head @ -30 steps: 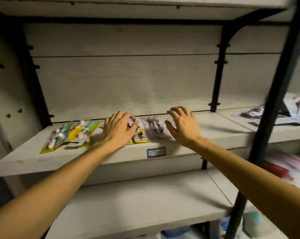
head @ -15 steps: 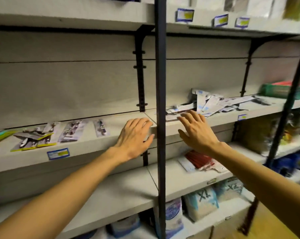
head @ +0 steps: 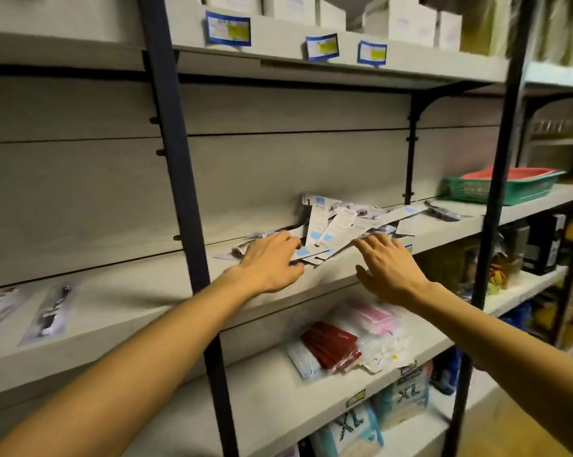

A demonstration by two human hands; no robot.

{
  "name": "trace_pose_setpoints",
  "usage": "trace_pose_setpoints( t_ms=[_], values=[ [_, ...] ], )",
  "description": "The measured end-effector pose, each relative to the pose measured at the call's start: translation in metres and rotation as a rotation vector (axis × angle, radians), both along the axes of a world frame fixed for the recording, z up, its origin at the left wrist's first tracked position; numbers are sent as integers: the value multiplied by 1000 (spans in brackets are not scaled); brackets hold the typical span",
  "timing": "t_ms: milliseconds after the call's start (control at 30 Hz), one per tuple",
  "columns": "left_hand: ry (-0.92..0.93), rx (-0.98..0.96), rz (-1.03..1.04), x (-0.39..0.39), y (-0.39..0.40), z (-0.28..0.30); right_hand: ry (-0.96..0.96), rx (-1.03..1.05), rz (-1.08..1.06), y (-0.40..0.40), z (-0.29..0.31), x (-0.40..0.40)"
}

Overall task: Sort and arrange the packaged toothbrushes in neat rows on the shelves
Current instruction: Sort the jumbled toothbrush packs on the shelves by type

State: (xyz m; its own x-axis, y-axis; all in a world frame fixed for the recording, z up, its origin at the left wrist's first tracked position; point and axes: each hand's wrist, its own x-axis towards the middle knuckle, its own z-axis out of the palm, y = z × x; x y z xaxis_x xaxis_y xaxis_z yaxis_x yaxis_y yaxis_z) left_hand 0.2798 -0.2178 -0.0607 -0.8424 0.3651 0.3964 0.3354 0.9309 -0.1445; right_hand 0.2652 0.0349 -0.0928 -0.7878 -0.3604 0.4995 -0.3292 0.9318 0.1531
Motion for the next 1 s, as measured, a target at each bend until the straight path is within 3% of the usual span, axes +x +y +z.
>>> trace_pose_setpoints(
  t_ms=[233, 533, 633, 833, 1000],
  values=[
    [-106, -27, 76, -86, 20, 3, -85, -82, -71, 32, 30, -100],
    [-287, -10, 129, -111, 6, -5, -203, 108, 274, 26, 28, -164],
    [-304, 112, 156, -108, 2, -4, -211, 70, 380, 28, 26, -175],
    [-134, 336, 278, -109, -6, 18, -175, -218, 515, 44, 41, -203],
    [119, 648, 308, -108, 7, 45, -196, -448, 603, 48, 51, -220]
  ],
)
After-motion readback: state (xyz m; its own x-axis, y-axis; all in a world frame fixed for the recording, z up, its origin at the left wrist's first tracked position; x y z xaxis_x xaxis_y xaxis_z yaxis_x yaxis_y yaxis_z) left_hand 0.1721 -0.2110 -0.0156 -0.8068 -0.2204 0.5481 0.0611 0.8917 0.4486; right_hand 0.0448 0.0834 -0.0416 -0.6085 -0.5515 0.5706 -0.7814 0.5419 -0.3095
